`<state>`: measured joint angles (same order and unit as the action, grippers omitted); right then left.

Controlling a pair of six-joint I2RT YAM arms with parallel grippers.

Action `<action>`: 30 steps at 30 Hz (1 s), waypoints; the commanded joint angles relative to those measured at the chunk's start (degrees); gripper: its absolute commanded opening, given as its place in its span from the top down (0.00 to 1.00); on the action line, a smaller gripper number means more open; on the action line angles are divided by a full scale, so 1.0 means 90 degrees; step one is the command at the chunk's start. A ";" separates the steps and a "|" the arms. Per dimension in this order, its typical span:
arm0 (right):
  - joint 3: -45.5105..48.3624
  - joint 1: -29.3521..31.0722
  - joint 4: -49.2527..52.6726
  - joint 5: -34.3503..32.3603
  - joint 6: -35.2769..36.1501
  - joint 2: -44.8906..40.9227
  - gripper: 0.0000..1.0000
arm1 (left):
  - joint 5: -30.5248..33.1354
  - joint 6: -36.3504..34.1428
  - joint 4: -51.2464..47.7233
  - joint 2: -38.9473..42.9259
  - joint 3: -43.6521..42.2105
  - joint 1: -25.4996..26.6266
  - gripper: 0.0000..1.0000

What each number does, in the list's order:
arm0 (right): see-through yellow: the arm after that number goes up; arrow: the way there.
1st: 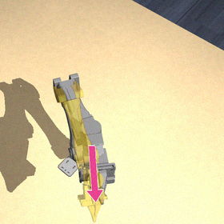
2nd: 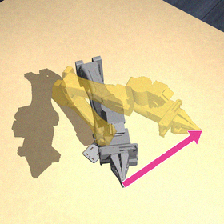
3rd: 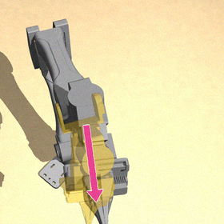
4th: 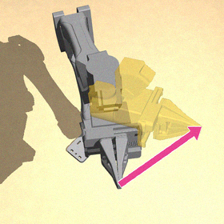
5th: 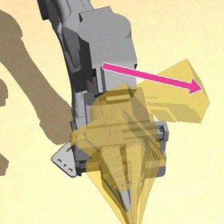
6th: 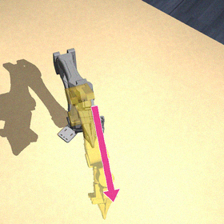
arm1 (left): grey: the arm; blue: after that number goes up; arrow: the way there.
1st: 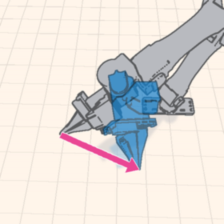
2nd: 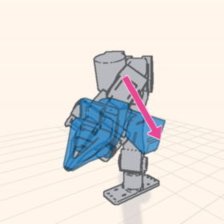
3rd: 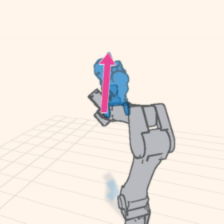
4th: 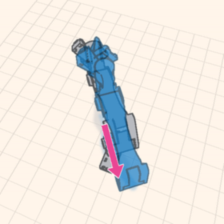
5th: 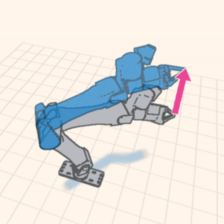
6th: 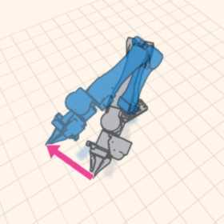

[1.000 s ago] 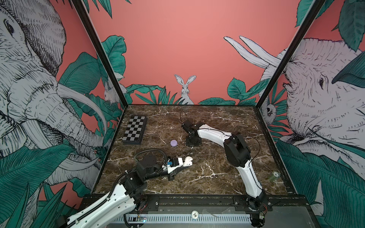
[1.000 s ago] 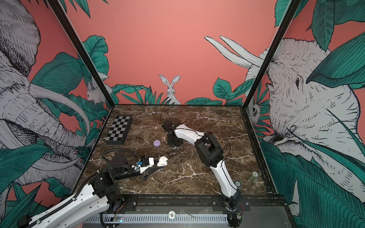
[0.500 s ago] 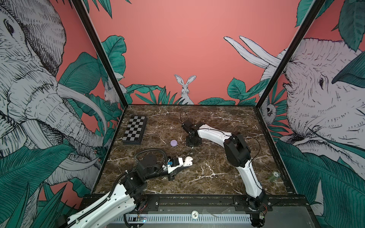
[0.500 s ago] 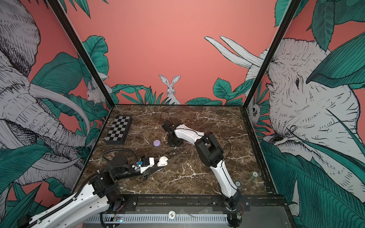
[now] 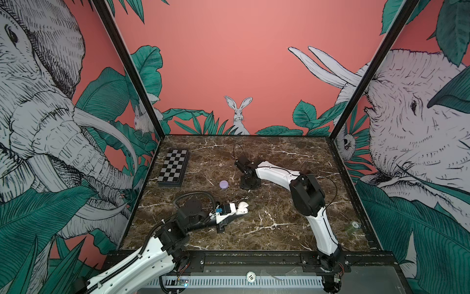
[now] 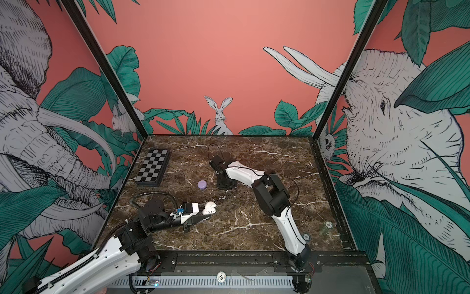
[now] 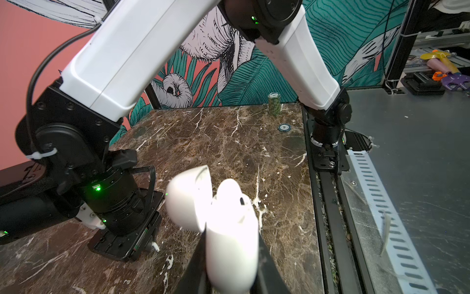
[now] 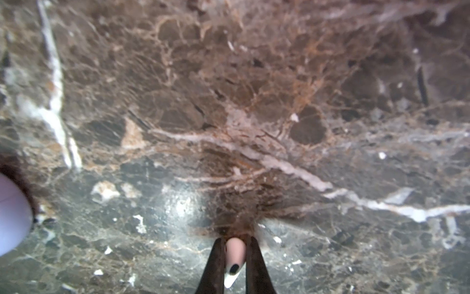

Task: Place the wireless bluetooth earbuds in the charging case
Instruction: 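Close the right gripper on the white earbud stem, then lift the earbud with the right gripper and carry it toward the case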

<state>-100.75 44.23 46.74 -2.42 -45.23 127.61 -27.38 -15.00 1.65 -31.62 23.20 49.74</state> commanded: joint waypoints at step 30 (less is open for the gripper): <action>0.2249 0.0028 -0.0767 -0.0298 -0.0067 -0.2723 1.00 | 0.0146 0.0107 0.0228 -0.0383 0.0155 0.0009 1.00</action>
<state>-81.87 44.23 40.77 -4.12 -45.84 105.54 -26.46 -14.76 1.74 -34.94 23.22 49.74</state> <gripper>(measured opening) 0.107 0.225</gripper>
